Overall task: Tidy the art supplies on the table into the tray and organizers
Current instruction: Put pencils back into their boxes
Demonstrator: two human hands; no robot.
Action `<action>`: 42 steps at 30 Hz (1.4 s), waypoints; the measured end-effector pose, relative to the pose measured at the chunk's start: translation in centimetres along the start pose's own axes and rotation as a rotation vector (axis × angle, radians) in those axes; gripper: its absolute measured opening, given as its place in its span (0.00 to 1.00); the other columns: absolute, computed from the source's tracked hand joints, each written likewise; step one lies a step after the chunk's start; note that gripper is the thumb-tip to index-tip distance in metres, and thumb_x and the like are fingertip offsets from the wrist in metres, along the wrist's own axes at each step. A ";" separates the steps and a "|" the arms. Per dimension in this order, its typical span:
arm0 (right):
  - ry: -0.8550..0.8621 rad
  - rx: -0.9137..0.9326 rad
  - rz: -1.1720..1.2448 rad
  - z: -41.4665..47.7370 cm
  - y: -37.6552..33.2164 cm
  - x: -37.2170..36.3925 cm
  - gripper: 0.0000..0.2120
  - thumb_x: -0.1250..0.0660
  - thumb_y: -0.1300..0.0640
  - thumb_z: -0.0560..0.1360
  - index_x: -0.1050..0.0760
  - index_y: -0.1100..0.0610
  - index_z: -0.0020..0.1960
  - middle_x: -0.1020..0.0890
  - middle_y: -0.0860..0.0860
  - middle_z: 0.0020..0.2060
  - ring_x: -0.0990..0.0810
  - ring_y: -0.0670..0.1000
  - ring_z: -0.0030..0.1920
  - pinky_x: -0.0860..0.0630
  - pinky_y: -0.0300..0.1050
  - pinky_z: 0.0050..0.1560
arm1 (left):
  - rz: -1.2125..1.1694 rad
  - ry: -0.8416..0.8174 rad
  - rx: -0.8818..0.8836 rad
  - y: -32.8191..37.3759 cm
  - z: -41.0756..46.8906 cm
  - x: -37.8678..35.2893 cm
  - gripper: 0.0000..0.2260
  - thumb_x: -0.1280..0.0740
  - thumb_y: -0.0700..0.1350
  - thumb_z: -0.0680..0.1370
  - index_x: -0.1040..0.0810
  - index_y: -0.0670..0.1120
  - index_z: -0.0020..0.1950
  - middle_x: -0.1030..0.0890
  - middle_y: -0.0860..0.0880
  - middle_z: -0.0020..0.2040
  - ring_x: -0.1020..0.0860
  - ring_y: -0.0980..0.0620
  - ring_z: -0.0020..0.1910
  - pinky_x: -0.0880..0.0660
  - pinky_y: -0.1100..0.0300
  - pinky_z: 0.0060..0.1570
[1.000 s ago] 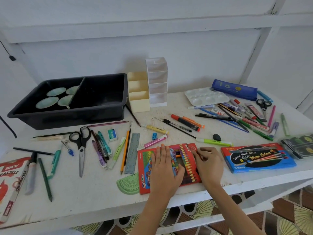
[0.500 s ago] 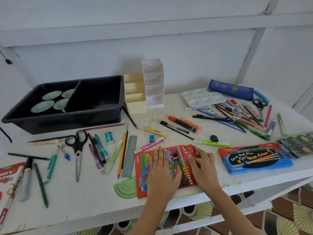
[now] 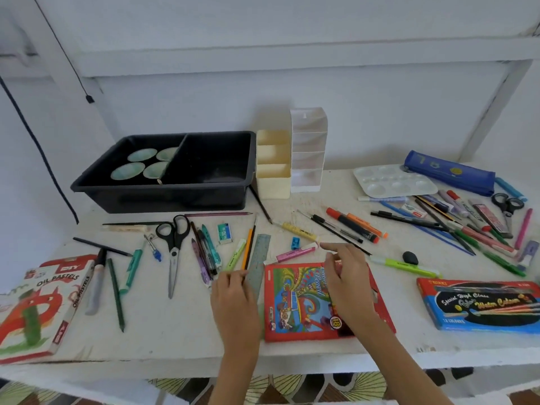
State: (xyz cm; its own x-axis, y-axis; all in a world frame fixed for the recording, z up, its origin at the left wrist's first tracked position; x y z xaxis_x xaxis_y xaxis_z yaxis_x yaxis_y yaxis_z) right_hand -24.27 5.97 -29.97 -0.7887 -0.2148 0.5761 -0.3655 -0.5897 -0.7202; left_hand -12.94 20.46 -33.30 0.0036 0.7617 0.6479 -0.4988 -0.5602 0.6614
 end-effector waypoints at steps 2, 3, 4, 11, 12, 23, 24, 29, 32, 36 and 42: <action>-0.055 0.028 0.032 0.5 -0.9 -1.4 0.10 0.39 0.66 0.77 0.22 0.58 0.53 0.23 0.48 0.45 0.27 0.49 0.50 0.27 0.46 0.52 | 0.029 -0.013 0.012 -1.1 -0.1 0.1 0.06 0.31 0.36 0.74 0.21 0.40 0.50 0.22 0.45 0.46 0.25 0.48 0.46 0.28 0.57 0.45; -0.089 0.043 0.046 0.7 -1.2 -2.1 0.10 0.39 0.66 0.76 0.21 0.57 0.53 0.22 0.48 0.46 0.26 0.48 0.50 0.27 0.45 0.53 | 0.031 -0.025 0.022 -1.4 -0.2 0.1 0.06 0.30 0.37 0.74 0.20 0.40 0.50 0.21 0.46 0.45 0.25 0.48 0.45 0.28 0.56 0.45; -0.123 0.065 0.060 0.9 -1.5 -2.8 0.10 0.39 0.66 0.76 0.21 0.57 0.52 0.21 0.48 0.46 0.26 0.48 0.50 0.28 0.44 0.54 | 0.029 -0.034 0.026 -1.5 -0.2 0.2 0.06 0.30 0.37 0.74 0.20 0.40 0.50 0.21 0.46 0.44 0.25 0.48 0.44 0.27 0.55 0.44; -0.309 0.085 0.146 1.9 -3.1 -6.4 0.12 0.40 0.66 0.76 0.21 0.54 0.50 0.21 0.47 0.45 0.25 0.46 0.50 0.27 0.39 0.50 | -0.094 0.036 0.097 -1.3 0.3 1.1 0.08 0.31 0.36 0.74 0.19 0.42 0.52 0.20 0.48 0.46 0.23 0.51 0.43 0.25 0.59 0.43; -0.311 0.081 0.146 2.3 -3.1 -6.8 0.12 0.39 0.66 0.76 0.21 0.54 0.50 0.20 0.47 0.45 0.25 0.46 0.50 0.27 0.39 0.49 | -0.133 0.070 0.117 -1.1 0.4 1.4 0.08 0.32 0.37 0.75 0.20 0.42 0.53 0.20 0.49 0.47 0.22 0.51 0.44 0.24 0.58 0.43; -0.216 0.034 -0.423 10.4 -1.8 -12.0 0.14 0.38 0.54 0.77 0.23 0.56 0.61 0.23 0.55 0.56 0.32 0.57 0.58 0.36 0.50 0.57 | -0.502 0.304 0.178 0.2 4.3 5.6 0.12 0.29 0.38 0.72 0.20 0.44 0.55 0.18 0.52 0.48 0.20 0.56 0.47 0.23 0.69 0.46; -0.245 0.031 -0.500 10.8 -1.8 -12.3 0.15 0.39 0.52 0.78 0.23 0.56 0.60 0.24 0.55 0.56 0.33 0.57 0.59 0.37 0.51 0.57 | -0.523 0.313 0.200 0.1 4.5 5.8 0.12 0.29 0.38 0.72 0.20 0.44 0.55 0.18 0.52 0.48 0.20 0.56 0.47 0.23 0.68 0.46; -0.270 0.031 -0.613 11.1 -1.5 -13.4 0.16 0.42 0.48 0.79 0.20 0.54 0.55 0.23 0.53 0.53 0.34 0.56 0.57 0.39 0.50 0.54 | -0.753 0.326 0.359 0.0 4.8 6.4 0.10 0.29 0.36 0.72 0.19 0.45 0.52 0.16 0.49 0.45 0.18 0.54 0.45 0.24 0.70 0.41; -0.207 0.050 -0.528 11.1 -1.2 -13.2 0.12 0.37 0.50 0.76 0.18 0.55 0.51 0.22 0.53 0.51 0.33 0.56 0.56 0.41 0.50 0.53 | -0.928 0.328 0.440 0.3 5.0 6.8 0.08 0.29 0.35 0.71 0.17 0.45 0.48 0.15 0.49 0.42 0.18 0.53 0.43 0.24 0.69 0.39; 0.033 0.008 -0.166 10.4 -1.3 -11.1 0.07 0.29 0.54 0.70 0.18 0.58 0.42 0.20 0.54 0.43 0.29 0.56 0.49 0.40 0.46 0.48 | -1.021 0.260 0.412 1.4 5.5 7.3 0.08 0.29 0.38 0.72 0.18 0.46 0.49 0.15 0.50 0.42 0.18 0.54 0.43 0.22 0.66 0.39; 0.086 -0.161 0.403 8.5 -1.5 -5.7 0.05 0.30 0.59 0.73 0.20 0.58 0.48 0.18 0.51 0.41 0.21 0.50 0.44 0.24 0.39 0.45 | -1.009 0.170 0.274 4.2 5.9 6.8 0.08 0.30 0.37 0.73 0.19 0.47 0.50 0.15 0.49 0.45 0.18 0.51 0.47 0.21 0.58 0.49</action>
State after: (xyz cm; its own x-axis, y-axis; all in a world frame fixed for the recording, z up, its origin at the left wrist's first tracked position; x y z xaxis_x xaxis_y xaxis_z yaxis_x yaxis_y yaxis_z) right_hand -15.00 1.46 -28.88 -0.9198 -0.3331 0.2075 -0.0871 -0.3421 -0.9356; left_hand -9.91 21.37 -23.94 0.1749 0.9388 -0.2967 -0.1197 0.3194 0.9400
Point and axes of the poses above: each hand's wrist, its own z-axis towards the middle knuckle, its own x-axis out of the back of the hand, y = z × x, the point moved 2 cm from there along z, towards the middle knuckle
